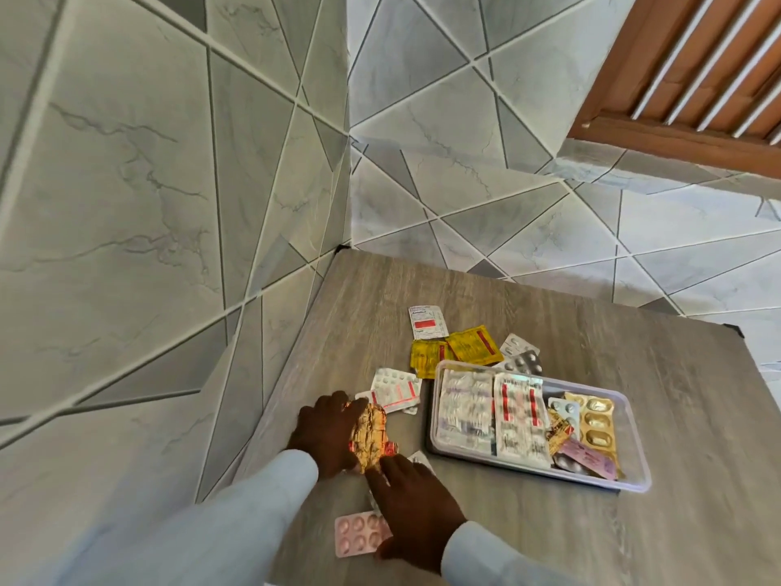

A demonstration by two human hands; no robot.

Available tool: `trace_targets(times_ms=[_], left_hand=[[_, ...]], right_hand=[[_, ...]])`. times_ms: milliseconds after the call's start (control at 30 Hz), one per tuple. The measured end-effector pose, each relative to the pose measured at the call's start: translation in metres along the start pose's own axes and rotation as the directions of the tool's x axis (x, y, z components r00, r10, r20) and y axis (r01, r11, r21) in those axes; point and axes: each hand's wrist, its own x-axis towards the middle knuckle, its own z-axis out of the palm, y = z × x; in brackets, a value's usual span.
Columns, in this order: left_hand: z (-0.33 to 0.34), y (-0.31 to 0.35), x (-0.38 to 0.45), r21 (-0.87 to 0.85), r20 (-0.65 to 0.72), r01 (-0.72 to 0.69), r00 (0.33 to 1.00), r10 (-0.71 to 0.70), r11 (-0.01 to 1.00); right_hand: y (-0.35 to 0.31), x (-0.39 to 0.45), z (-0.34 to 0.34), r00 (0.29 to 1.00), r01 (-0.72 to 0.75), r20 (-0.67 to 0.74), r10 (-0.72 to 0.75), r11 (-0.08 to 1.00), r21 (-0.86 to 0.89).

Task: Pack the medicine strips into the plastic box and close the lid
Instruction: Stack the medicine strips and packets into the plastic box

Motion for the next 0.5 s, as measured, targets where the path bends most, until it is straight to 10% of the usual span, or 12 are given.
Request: trace_targets(times_ms=[500], left_hand=[[-0.014, -0.036, 0.009, -0.611, 0.082, 0.176, 0.984, -0.160, 0.772]], right_hand=[[0.001, 0.002, 0.010, 0.982, -0.141, -0.118, 0.145, 0.989, 0.047]])
